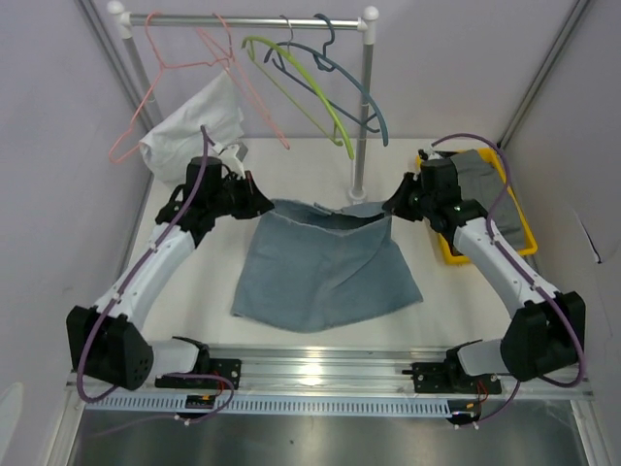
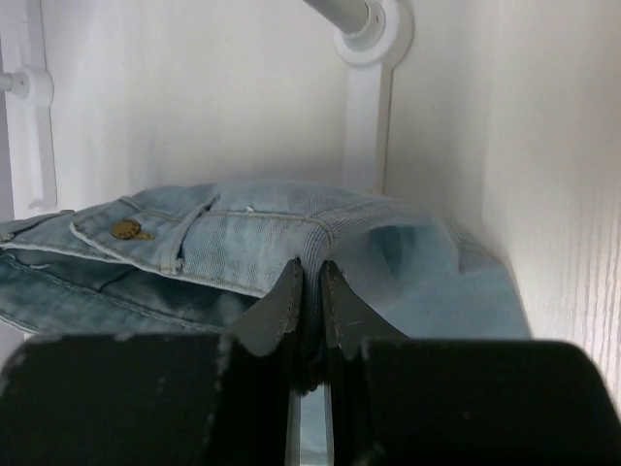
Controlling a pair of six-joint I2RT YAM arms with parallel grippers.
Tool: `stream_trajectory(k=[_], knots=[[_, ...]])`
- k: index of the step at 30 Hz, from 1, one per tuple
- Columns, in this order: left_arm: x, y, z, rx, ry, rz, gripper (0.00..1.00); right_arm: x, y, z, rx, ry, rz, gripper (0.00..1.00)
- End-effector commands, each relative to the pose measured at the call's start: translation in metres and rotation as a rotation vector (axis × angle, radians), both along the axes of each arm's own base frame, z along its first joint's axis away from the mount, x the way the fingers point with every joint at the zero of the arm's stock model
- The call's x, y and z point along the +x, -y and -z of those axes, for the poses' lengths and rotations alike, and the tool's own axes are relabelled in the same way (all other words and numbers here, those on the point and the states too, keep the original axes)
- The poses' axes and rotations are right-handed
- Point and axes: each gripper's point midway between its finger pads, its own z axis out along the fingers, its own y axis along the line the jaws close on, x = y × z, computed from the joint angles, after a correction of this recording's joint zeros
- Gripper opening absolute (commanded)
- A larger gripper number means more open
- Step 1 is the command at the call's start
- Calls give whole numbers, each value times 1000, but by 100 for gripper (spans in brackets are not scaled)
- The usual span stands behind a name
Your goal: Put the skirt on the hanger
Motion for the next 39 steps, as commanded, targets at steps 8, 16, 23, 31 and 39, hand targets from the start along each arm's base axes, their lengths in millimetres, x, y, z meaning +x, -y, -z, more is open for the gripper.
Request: stream_trajectory(k=[8,16,23,31,39], knots=[[-143,7,80,-112,-110,123,1,-124,20,71,158,-107,119,40],[-145,15,40,-91,-45,93,46,-148,37,52,144,-61,167,73],[-140,11,-43,-124,144,97,49,-136,39,36,91,-27,157,65],[-151,-12,-227,-194,621,74,53,-120,34,7,62,27,121,63],[-48,-55,-315,89,840,-299,60,-103,25,-9,57,67,85,62]])
